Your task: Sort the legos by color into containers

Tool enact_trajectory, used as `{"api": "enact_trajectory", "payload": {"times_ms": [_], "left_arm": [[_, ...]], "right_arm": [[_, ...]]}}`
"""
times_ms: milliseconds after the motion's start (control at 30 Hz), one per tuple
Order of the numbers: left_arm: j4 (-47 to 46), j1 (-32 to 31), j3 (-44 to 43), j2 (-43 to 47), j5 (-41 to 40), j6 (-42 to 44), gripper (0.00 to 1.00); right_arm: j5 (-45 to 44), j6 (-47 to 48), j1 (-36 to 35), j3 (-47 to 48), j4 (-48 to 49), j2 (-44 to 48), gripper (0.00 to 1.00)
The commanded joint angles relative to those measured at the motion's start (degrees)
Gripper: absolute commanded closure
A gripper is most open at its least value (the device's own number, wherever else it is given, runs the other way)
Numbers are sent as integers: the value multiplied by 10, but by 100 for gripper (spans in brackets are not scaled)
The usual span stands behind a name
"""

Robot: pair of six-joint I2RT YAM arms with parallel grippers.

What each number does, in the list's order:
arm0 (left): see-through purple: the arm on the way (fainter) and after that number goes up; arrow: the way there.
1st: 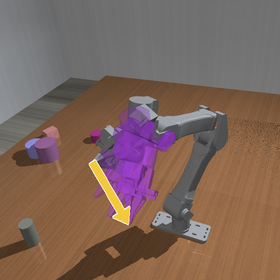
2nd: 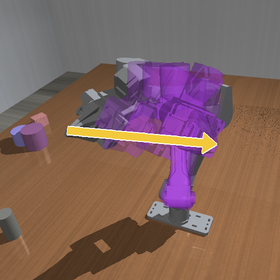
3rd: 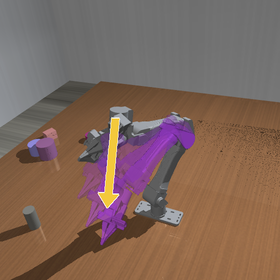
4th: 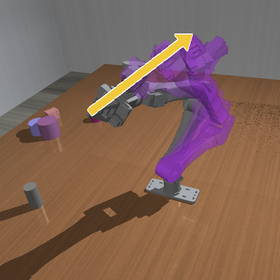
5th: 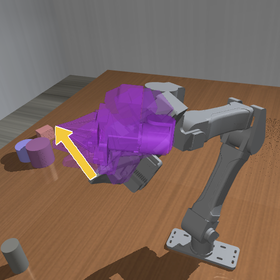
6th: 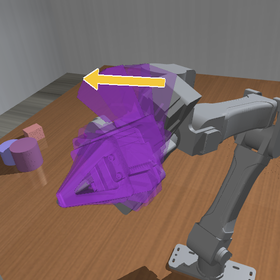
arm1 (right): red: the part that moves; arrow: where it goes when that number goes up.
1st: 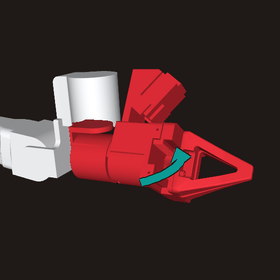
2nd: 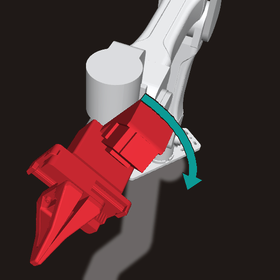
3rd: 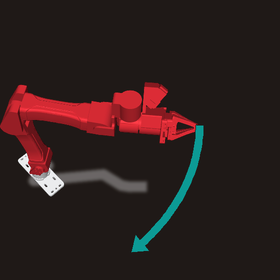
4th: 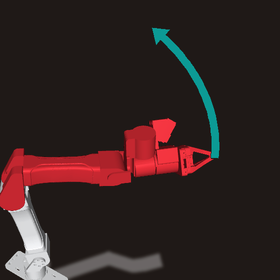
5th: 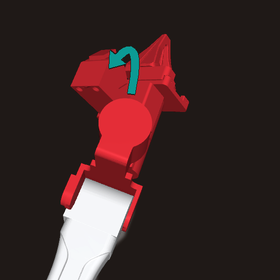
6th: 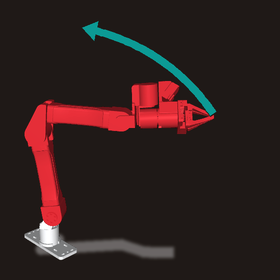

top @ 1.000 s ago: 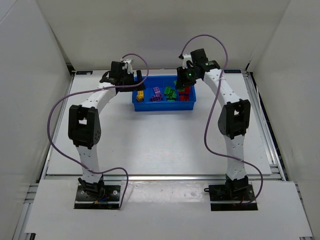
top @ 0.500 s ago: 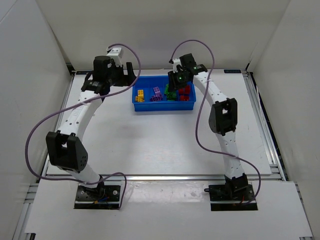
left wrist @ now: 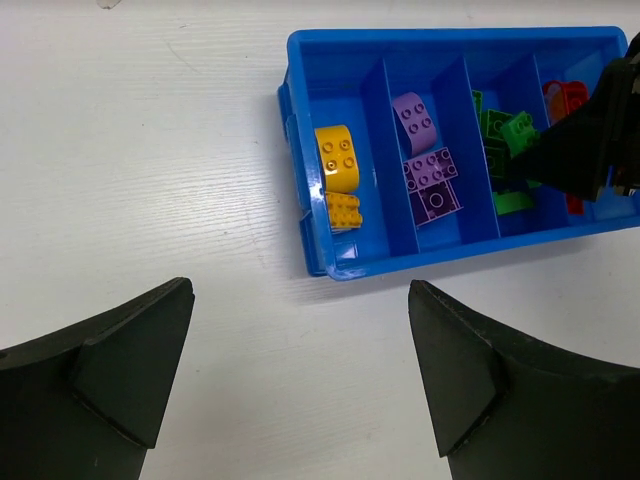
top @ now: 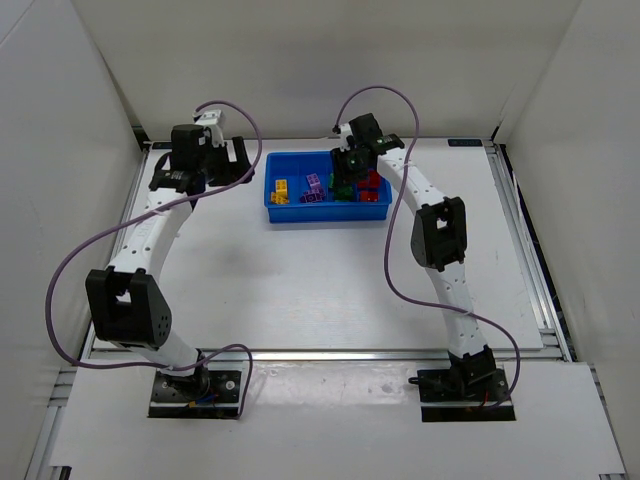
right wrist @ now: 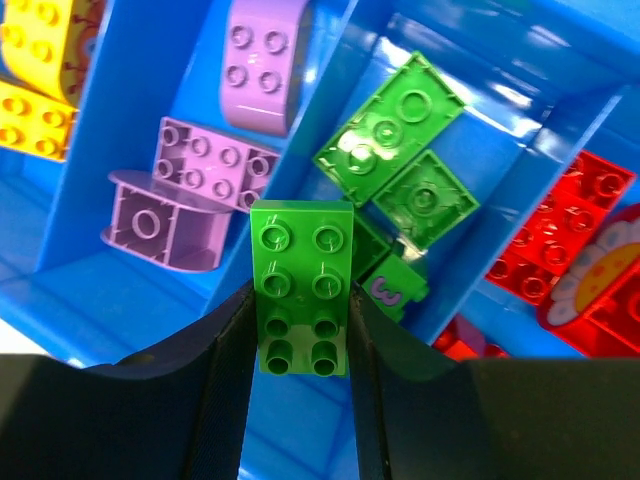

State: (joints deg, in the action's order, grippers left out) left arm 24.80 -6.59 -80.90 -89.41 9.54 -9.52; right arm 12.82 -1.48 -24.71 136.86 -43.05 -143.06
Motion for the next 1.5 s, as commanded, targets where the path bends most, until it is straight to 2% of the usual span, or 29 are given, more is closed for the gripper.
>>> {"api": "enact_trajectory", "payload": {"times_ms": [0,100,133,200,300,433,600,767,967,1000,1167,1467], "left_arm": [[1,-1,4,33,0,-4,0],[-1,-1,7,32,1,-5,1],[-1,-1,7,30,2,-6,1],[-1,-1,6,28,2,-11,1],[-4,-1,9,33,2,-10,1],[-6,5,22,41,3,-11,1],[9,39,57,57,21,11,1],[36,88,102,65,21,28,1],[15,117,171,86,6,68,0],[13,124,179,85,1,69,1],[1,154,210,94,-19,75,1],[-17,189,264,122,-56,93,1]], "right_arm": [[-36,-3,2,28,24,-6,55],[-40,3,0,26,24,-4,44],[-41,6,0,26,25,-1,33],[-38,9,-4,26,26,8,21],[-18,30,-12,28,21,26,12],[-7,33,-24,15,17,108,12],[-12,60,0,-70,13,225,9],[-5,91,83,-277,37,383,9],[29,131,209,-546,111,539,10],[38,133,241,-597,118,552,10],[104,171,331,-717,162,621,9],[187,218,461,-744,166,613,8]]}}
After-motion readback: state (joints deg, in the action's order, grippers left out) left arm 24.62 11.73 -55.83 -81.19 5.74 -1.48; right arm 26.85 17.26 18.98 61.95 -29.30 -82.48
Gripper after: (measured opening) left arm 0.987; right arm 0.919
